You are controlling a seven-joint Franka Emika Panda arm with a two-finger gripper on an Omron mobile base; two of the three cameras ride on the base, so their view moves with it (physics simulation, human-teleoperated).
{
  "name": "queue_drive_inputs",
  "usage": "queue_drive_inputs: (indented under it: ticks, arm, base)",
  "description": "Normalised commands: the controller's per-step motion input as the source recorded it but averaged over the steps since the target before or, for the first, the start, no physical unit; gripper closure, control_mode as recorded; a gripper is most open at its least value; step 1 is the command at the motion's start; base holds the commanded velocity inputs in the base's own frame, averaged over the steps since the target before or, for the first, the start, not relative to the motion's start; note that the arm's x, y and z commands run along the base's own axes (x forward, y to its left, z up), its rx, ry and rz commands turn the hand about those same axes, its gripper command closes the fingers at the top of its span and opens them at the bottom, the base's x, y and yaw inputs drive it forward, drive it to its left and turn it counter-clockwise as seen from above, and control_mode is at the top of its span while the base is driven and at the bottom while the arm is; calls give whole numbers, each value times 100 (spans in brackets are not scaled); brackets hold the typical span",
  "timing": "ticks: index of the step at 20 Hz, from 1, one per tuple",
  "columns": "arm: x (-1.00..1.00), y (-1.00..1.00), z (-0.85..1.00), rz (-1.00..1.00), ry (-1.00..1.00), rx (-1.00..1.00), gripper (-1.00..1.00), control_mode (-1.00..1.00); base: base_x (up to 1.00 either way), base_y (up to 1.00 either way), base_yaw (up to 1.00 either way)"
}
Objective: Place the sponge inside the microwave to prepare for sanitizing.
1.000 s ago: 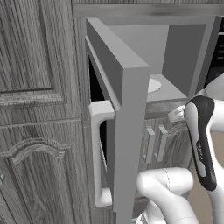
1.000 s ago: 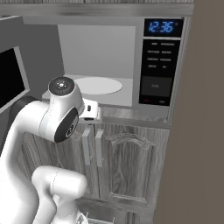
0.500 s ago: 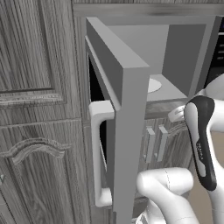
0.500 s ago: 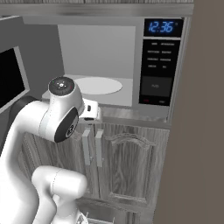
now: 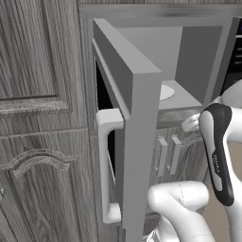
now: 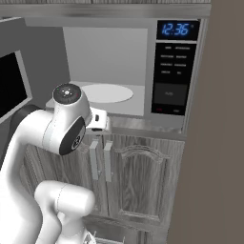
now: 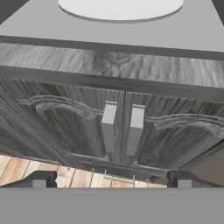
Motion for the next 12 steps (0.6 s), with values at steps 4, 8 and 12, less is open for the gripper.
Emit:
queue_drive_inputs:
  ticks: [4, 8, 12]
  arm:
    - [0, 0, 0, 0, 0, 0, -100, 100]
    - [0, 0, 0, 0, 0, 0, -100, 100]
    - [0, 0, 0, 0, 0, 0, -100, 100]
  base:
    - [0, 0, 0]
    - [0, 0, 0]
    - [0, 0, 0]
